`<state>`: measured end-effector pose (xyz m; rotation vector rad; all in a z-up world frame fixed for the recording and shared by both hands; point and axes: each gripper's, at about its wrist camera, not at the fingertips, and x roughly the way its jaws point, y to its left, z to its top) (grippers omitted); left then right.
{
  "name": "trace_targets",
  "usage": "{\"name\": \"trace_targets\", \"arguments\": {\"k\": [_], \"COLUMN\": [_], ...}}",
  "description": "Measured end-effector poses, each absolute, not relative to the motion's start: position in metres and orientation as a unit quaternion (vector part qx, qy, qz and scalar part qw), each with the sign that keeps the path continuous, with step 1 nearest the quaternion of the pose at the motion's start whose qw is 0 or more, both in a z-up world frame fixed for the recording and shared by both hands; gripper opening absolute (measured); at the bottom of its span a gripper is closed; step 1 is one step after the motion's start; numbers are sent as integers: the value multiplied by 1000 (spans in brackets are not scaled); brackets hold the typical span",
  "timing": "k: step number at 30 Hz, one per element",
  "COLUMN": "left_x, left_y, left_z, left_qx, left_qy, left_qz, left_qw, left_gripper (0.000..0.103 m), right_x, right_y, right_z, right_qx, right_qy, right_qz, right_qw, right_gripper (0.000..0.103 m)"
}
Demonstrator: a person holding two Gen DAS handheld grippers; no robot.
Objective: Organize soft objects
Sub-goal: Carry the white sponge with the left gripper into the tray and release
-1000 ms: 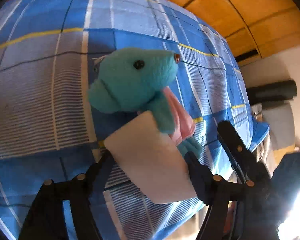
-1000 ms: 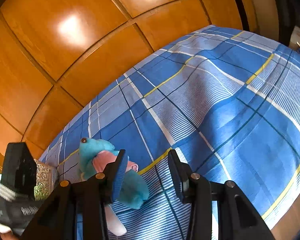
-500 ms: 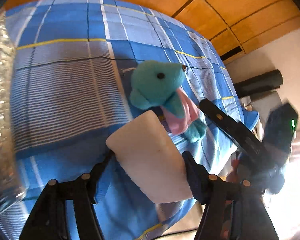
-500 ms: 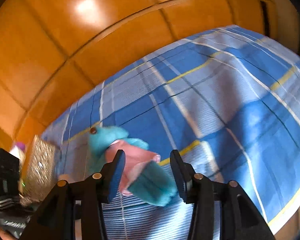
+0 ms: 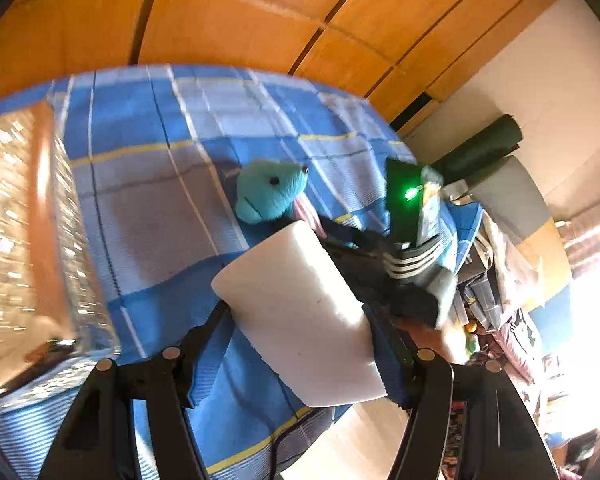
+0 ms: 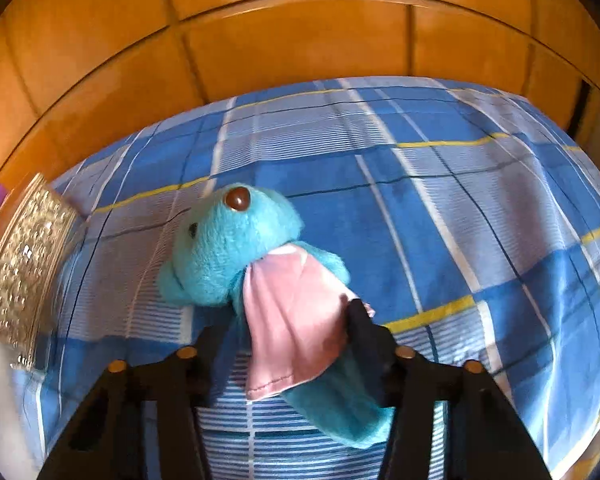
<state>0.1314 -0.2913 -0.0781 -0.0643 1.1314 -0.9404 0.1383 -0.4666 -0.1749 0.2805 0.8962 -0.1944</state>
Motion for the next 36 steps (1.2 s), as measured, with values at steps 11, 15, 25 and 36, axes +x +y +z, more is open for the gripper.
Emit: {"name": "trace_targets", "arguments": {"k": [11,15,25,36], "left_x": [114,115,156,201], "left_y": [-213,-169,-54,-7], "left_z": [-8,3,-9,-86], "left_qx": [-53,-63,-71,17], "left_qy": [438,428,441,524], "left_qz": [-443,-430,-340,-265], "left_qw": [780,793,828,809], "left_gripper": [67,68,69,69], "right_x": [126,123,105,79], "right_y": [-472,-471,-453,-422], "right_z": [-180,-175,-154,-119], "right_qx": [203,211,239,262], "right_qy": [363,359,336,302], "right_qz": [-145,-163,-167,-148], "right_qw": [898,895,896,904], "right_gripper": [44,37,35,35]}}
